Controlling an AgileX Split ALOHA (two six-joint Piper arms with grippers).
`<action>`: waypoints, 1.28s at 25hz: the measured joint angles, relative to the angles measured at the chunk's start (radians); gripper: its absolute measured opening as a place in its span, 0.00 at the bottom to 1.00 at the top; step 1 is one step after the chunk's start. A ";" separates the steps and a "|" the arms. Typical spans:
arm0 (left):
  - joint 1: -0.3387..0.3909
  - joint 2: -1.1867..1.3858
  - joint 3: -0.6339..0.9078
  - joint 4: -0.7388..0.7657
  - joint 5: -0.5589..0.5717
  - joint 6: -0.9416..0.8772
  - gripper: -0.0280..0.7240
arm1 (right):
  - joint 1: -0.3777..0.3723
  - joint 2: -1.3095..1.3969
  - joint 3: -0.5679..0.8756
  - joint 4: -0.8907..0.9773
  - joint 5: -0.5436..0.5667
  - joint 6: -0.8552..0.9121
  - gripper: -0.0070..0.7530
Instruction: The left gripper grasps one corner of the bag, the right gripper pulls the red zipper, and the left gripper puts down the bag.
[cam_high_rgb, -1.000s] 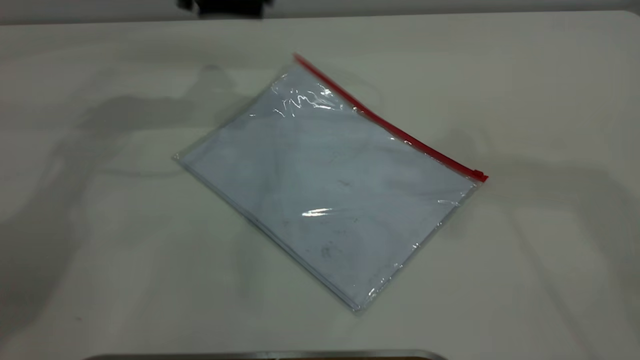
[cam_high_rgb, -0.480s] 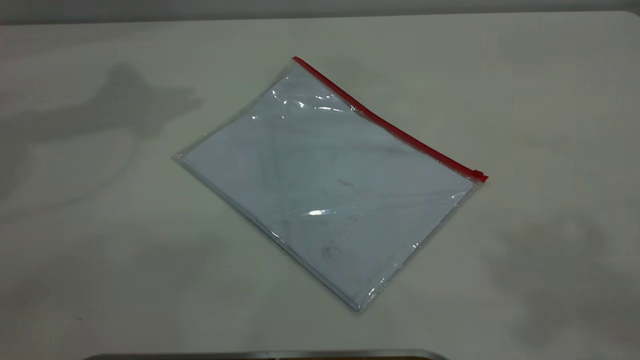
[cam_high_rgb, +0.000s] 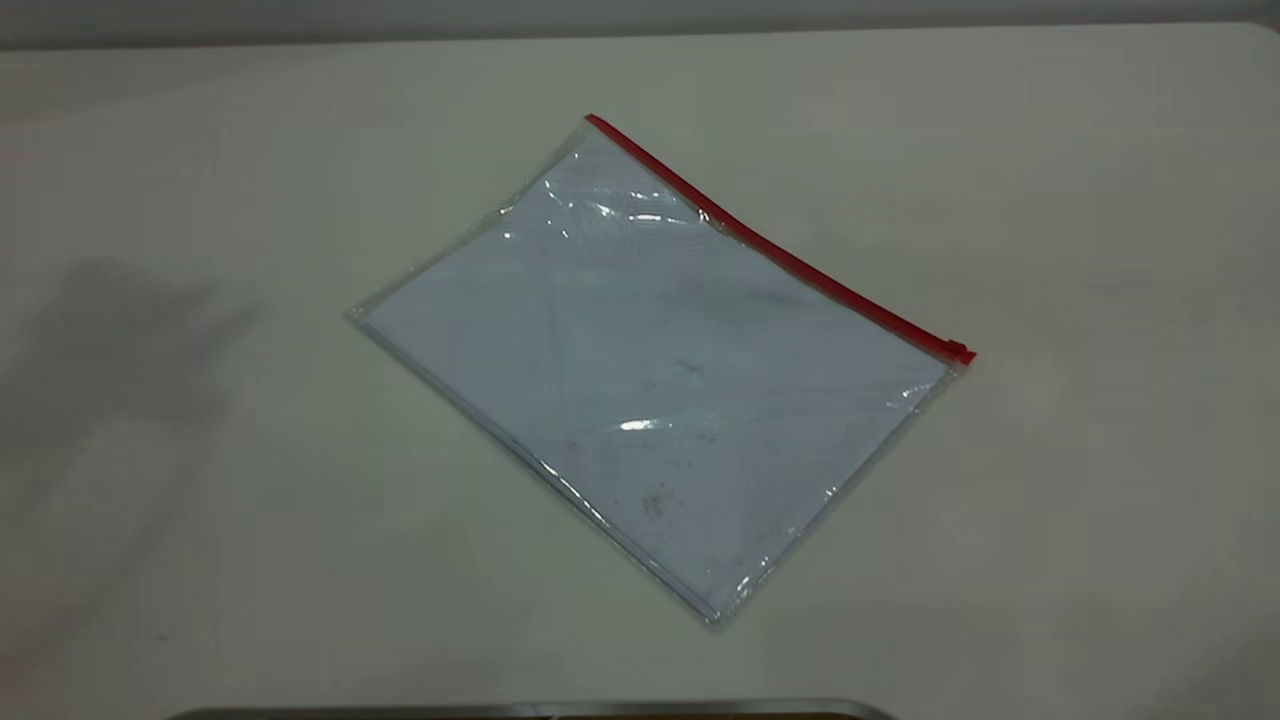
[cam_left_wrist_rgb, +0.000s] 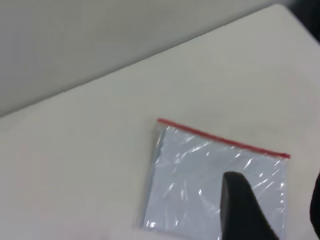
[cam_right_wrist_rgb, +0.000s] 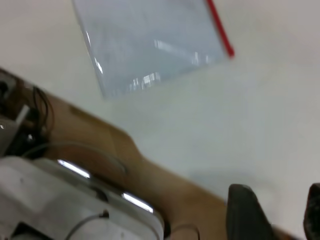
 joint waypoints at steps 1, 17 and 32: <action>0.000 -0.040 0.032 0.026 0.000 -0.018 0.57 | 0.000 -0.032 0.040 -0.009 0.000 0.008 0.44; 0.000 -0.822 0.849 0.234 0.000 -0.094 0.57 | 0.000 -0.473 0.362 -0.197 -0.112 0.327 0.44; -0.002 -1.263 1.250 0.538 -0.045 -0.414 0.57 | 0.000 -0.482 0.366 -0.216 -0.115 0.361 0.44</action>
